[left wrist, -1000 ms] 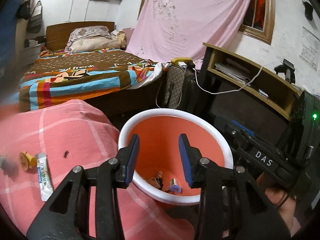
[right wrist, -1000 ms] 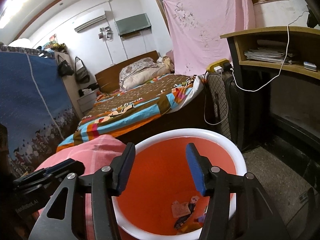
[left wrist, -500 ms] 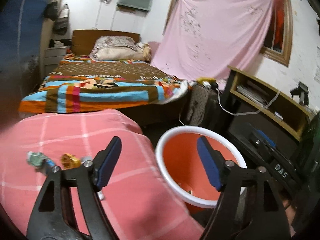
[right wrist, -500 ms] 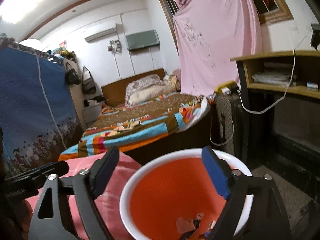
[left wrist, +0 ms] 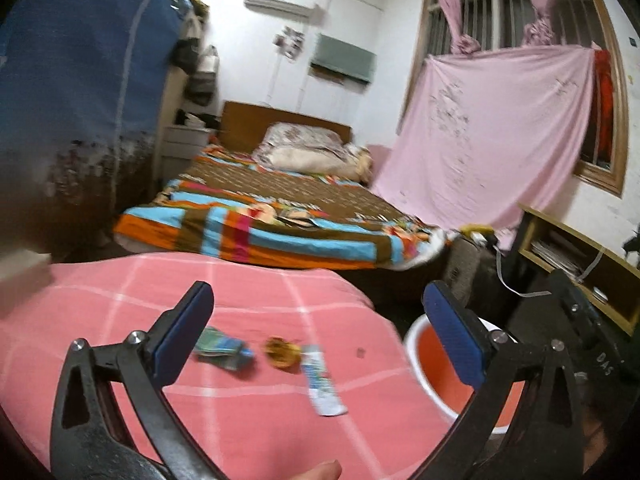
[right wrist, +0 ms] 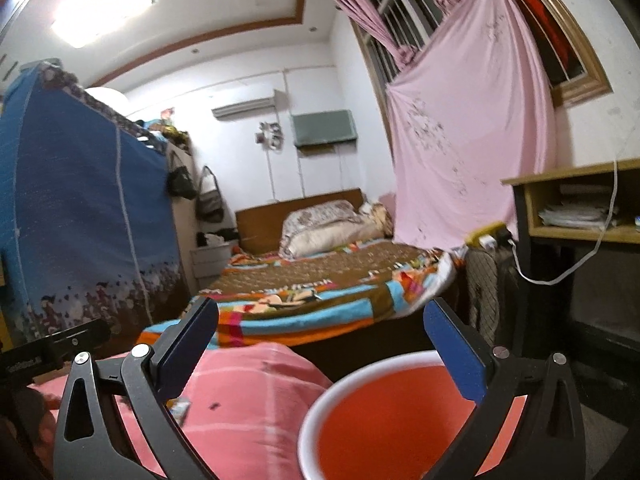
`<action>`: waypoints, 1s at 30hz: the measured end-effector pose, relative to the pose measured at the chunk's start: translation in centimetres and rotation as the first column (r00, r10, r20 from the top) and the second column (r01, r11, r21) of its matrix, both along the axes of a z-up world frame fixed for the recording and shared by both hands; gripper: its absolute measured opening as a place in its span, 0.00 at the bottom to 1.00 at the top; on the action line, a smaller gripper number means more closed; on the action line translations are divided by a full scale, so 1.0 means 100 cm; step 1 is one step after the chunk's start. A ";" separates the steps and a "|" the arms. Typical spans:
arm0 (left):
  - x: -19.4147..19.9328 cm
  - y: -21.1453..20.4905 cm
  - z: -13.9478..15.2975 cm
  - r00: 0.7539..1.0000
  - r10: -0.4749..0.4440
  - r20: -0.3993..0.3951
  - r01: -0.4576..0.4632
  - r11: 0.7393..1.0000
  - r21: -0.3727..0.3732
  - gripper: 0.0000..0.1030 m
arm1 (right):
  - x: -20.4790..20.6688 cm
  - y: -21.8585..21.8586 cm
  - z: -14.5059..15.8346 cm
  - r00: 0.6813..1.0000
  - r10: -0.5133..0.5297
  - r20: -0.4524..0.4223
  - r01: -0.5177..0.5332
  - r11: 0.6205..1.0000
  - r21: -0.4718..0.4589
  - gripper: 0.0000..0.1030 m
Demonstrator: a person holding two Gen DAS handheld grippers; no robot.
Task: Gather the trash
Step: 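Move both open tools back over the remaining trash on the blanket, then grasp the green snack wrapper with the left tool while the right tool grasps the toothpaste tube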
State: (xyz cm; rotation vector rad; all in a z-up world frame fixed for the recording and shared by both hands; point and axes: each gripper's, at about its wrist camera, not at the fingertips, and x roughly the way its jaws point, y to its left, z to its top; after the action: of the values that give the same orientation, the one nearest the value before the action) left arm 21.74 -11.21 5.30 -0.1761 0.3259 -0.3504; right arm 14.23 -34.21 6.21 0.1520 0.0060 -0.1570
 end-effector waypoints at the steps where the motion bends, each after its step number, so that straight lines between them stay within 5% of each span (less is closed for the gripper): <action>1: -0.001 0.006 -0.001 1.000 0.018 0.009 -0.018 1.000 0.002 0.89 | 0.001 0.006 0.001 1.000 0.010 0.011 -0.010 1.000 -0.012 1.00; 17: -0.010 0.086 -0.004 0.968 0.197 0.155 -0.210 0.976 0.066 0.89 | 0.019 0.093 0.000 0.980 0.189 0.060 -0.175 0.966 -0.192 1.00; 24: -0.004 0.097 -0.008 0.973 0.186 0.138 -0.199 0.976 0.087 0.89 | 0.041 0.119 -0.009 0.972 0.225 -0.066 -0.234 0.940 -0.248 1.00; 30: 0.014 0.097 -0.016 0.988 0.147 0.038 -0.150 0.984 0.099 0.89 | 0.064 0.122 -0.018 0.946 0.237 -0.222 -0.285 0.934 -0.214 1.00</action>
State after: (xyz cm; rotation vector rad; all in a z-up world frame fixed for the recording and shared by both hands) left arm 23.12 -1.49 3.73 -0.0947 0.2973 -0.1880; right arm 20.67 -21.99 4.45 -0.1115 0.1998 0.0963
